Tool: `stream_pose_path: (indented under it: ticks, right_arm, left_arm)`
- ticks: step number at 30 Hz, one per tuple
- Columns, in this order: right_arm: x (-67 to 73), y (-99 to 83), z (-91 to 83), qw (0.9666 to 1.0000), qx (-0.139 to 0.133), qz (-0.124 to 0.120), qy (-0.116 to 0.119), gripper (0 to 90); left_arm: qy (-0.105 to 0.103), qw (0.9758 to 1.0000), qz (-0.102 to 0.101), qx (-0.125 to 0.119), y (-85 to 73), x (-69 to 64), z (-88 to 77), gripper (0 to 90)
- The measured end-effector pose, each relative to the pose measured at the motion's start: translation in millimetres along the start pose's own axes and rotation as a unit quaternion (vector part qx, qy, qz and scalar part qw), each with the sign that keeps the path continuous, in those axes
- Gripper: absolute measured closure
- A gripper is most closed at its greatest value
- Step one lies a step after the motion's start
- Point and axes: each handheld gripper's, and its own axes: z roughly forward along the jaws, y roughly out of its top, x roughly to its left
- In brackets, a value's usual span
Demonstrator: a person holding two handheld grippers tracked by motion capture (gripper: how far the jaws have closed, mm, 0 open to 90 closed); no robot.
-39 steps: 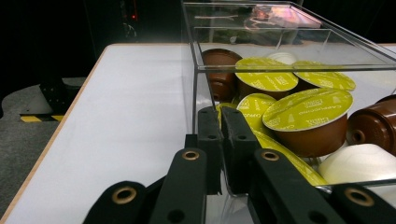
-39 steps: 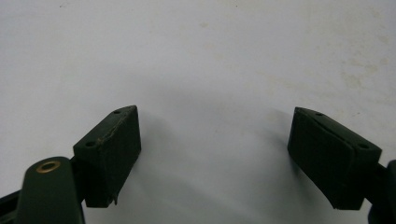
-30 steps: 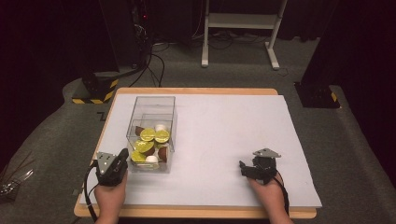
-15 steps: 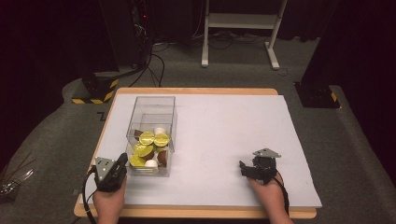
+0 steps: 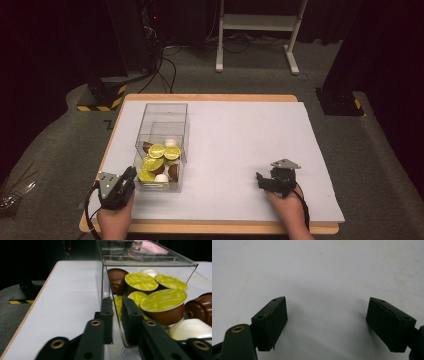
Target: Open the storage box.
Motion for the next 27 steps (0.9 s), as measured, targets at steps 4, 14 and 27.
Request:
stream_pose_path:
  ticks: [4,14,27]
  right_arm:
    - [0.1,0.0,0.0,1.0,0.0,0.001,0.0,17.2]
    - [0.0,0.0,0.0,1.0,0.0,0.0,0.0,17.2]
    - [-0.1,0.0,0.0,1.0,0.0,0.0,0.0,17.4]
  left_arm:
    - [-0.008,0.9999,-0.001,-0.007,3.7,-0.8,-3.4,72.8]
    - [-0.034,0.9994,0.003,-0.001,9.1,-6.1,-4.8,65.7]
    - [-0.052,0.9987,0.003,0.003,10.3,-10.3,-3.7,58.5]
